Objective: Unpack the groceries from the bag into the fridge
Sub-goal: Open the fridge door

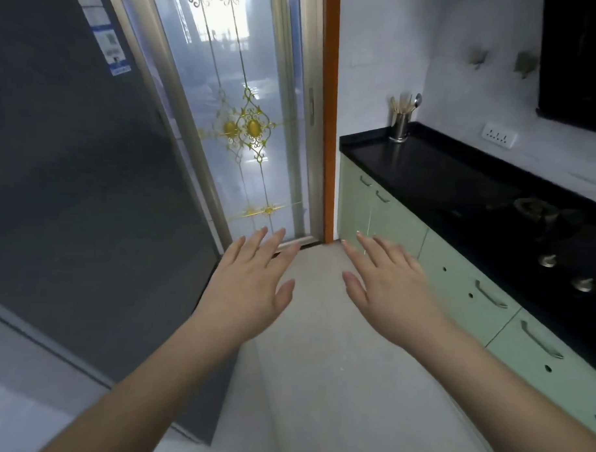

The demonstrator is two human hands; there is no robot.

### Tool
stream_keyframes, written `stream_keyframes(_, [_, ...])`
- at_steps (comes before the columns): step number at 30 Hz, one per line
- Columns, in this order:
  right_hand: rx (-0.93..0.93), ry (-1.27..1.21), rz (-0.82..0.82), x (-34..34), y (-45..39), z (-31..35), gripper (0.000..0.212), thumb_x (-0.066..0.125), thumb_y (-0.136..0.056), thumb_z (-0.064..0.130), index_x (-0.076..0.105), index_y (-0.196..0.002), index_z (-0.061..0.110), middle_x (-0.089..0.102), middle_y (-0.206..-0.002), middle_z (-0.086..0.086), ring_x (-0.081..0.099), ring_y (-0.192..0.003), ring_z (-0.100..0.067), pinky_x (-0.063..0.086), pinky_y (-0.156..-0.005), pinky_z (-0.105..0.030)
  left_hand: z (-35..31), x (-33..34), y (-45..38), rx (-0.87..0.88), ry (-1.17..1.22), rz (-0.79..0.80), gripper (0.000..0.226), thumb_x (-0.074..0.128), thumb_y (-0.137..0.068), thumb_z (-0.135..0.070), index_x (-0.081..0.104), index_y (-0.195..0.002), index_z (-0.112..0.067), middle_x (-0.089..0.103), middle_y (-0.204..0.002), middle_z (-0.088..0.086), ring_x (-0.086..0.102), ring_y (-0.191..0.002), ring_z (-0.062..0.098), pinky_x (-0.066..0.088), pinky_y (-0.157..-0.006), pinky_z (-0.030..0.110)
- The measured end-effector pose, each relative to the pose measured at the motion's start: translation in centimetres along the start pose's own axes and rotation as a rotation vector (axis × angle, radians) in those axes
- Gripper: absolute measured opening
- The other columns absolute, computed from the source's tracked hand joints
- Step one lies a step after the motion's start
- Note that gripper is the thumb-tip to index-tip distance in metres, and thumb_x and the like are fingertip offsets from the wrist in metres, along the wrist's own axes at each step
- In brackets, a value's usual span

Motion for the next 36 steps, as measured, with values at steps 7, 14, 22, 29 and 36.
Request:
stream_keyframes(7, [-0.119, 0.0, 0.072, 4.8, -1.2, -0.7, 0.056, 0.027, -0.095, 0.044, 0.049, -0.139, 0.015, 0.05, -0.142, -0.01, 0.045, -0.132, -0.03, 0.025, -0.11, -0.042, 2.4, 3.7, 1.1, -0.072, 0.078, 0.021, 0.057, 0.028, -0.095, -0.05, 0.038, -0.145, -0.026, 0.035, -0.154, 0.002, 0.025, -0.144, 0.024, 0.017, -0.117, 0.042])
stream_keyframes(14, [-0.163, -0.107, 0.154, 9.4, -5.1, 1.1, 0.057, 0.024, -0.095, 0.045, 0.046, -0.141, 0.018, 0.047, -0.146, -0.007, 0.043, -0.133, -0.029, 0.03, -0.108, -0.042, 5.0, 8.5, 1.7, -0.107, 0.177, 0.08, 0.058, 0.024, -0.097, -0.051, 0.029, -0.15, -0.027, 0.024, -0.159, 0.001, 0.012, -0.148, 0.022, 0.016, -0.119, 0.047])
stream_keyframes(22, [-0.234, -0.188, 0.231, 13.6, -12.4, 5.5, 0.061, 0.018, -0.095, 0.049, 0.038, -0.146, 0.023, 0.036, -0.154, -0.002, 0.029, -0.142, -0.024, 0.024, -0.113, -0.04, 13.7, 12.3, 0.5, -0.284, 0.24, 0.107, 0.057, 0.023, -0.097, -0.051, 0.026, -0.149, -0.028, 0.023, -0.159, 0.001, 0.008, -0.148, 0.021, 0.007, -0.118, 0.042])
stream_keyframes(29, [-0.365, -0.289, 0.25, 15.1, -19.1, 9.8, 0.062, 0.013, -0.095, 0.052, 0.03, -0.149, 0.026, 0.026, -0.158, 0.002, 0.018, -0.146, -0.021, 0.022, -0.117, -0.046, 20.8, 13.5, 0.5, -0.462, 0.229, 0.094, 0.059, 0.024, -0.095, -0.051, 0.026, -0.15, -0.029, 0.022, -0.159, -0.002, 0.008, -0.148, 0.018, 0.005, -0.118, 0.04])
stream_keyframes(36, [-0.618, -0.281, 0.281, 17.8, -25.5, 14.1, 0.057, 0.018, -0.099, 0.047, 0.026, -0.15, 0.024, 0.024, -0.159, 0.001, 0.014, -0.147, -0.019, 0.006, -0.117, -0.033, 23.6, 13.9, 0.0, -0.696, 0.092, 0.116, 0.056, 0.03, -0.095, -0.045, 0.032, -0.148, -0.026, 0.03, -0.156, 0.001, 0.019, -0.145, 0.022, 0.012, -0.116, 0.042])
Point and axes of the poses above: each hand's wrist, its own y-axis away from the middle knuckle, its own x-axis out of the palm, z = x × y, the point moved 6 cm from there along -y, towards the middle knuckle
